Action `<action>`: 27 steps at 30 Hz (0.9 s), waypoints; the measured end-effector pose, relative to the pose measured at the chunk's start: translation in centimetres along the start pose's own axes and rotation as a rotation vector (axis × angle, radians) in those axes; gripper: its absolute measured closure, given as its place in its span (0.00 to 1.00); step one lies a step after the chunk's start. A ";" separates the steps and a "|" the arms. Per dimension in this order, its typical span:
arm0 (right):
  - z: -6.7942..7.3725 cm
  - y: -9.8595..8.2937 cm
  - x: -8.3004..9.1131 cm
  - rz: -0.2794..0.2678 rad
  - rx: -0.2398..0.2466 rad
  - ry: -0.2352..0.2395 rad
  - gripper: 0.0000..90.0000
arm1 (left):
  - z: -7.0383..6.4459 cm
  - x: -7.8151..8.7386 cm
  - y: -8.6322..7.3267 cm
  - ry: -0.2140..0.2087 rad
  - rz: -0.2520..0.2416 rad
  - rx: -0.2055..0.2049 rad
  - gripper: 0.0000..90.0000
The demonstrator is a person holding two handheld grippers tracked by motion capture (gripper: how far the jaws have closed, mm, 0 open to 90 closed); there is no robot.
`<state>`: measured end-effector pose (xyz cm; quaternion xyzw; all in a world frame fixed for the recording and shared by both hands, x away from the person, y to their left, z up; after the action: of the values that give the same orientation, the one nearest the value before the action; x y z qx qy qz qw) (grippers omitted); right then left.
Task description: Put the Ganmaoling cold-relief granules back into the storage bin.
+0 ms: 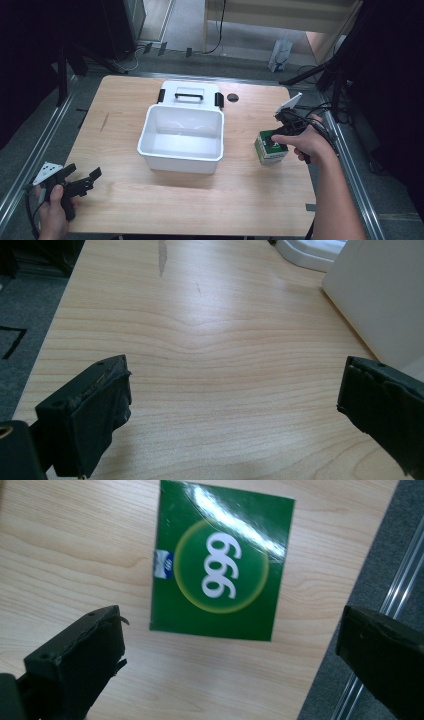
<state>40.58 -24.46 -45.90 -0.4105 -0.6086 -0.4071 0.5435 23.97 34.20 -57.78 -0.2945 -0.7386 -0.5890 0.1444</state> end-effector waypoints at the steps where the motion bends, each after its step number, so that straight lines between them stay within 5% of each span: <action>1: 0.2 0.3 -0.1 0.004 0.005 0.003 0.00 | 0.0 0.0 0.0 0.000 0.000 0.000 0.01; 14: 1.6 2.7 -3.4 0.069 0.006 -0.022 0.00 | 0.0 0.0 0.0 -0.004 -0.001 0.000 0.01; 27: 0.8 2.9 -6.8 0.109 -0.112 -0.015 0.02 | 0.0 0.0 0.0 -0.008 -0.004 -0.001 0.01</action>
<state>43.55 -23.18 -52.63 -0.4757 -0.5656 -0.4073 0.5366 23.97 34.19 -57.76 -0.2951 -0.7395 -0.5886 0.1401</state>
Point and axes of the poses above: each handheld gripper's, and its own axes: x roughly backward along the jaws, y roughly out of its top, z roughly to its left, the point moved 5 cm from there along -x, roughly forward along the jaws, and after that the axes turned 6 degrees about z, right-handed, at the moved point
